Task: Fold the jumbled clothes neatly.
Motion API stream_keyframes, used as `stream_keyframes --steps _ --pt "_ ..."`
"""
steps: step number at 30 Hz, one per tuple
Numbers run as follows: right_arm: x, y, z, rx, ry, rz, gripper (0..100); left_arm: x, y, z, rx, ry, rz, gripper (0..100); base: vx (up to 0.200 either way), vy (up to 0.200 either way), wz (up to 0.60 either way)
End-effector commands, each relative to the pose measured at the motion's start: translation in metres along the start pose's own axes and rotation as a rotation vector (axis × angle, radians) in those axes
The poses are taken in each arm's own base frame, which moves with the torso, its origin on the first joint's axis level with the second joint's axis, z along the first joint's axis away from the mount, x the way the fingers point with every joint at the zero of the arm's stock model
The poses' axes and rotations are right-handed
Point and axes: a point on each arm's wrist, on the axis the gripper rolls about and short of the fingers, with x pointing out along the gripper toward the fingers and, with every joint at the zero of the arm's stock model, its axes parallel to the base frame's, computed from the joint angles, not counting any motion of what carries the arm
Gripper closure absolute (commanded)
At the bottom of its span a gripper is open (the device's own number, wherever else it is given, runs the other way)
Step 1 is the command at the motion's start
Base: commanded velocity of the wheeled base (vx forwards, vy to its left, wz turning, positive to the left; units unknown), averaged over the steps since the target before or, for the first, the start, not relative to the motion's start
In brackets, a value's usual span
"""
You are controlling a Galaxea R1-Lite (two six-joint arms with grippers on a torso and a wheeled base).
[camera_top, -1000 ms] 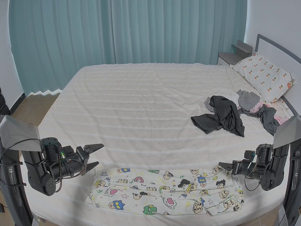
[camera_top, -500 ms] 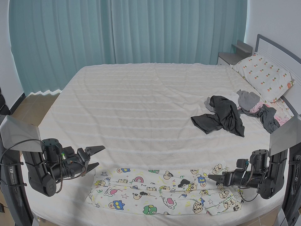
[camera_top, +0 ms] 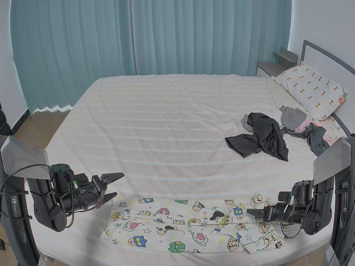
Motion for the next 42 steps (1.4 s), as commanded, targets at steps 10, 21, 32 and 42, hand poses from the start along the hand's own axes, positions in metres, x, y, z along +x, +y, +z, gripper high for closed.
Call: stream_keyframes --steps 10,21,32,42 --pt "-0.002 -0.002 -0.004 0.008 0.005 -0.052 0 0.000 0.000 -0.001 0.002 -0.001 0.001 0 0.000 0.000 0.00" --pt "-0.013 0.006 0.008 0.020 -0.052 -0.029 0 0.013 0.017 -0.008 0.289 -0.148 0.233 0 0.000 0.000 0.00" --pt "-0.011 0.003 0.003 0.028 -0.025 -0.037 0 0.041 0.029 -0.010 0.418 0.064 0.391 0 0.000 0.000 0.00" --pt "-0.010 0.002 0.000 0.026 -0.013 -0.042 0 0.059 0.020 -0.012 0.440 0.080 0.404 0 0.000 0.000 0.00"
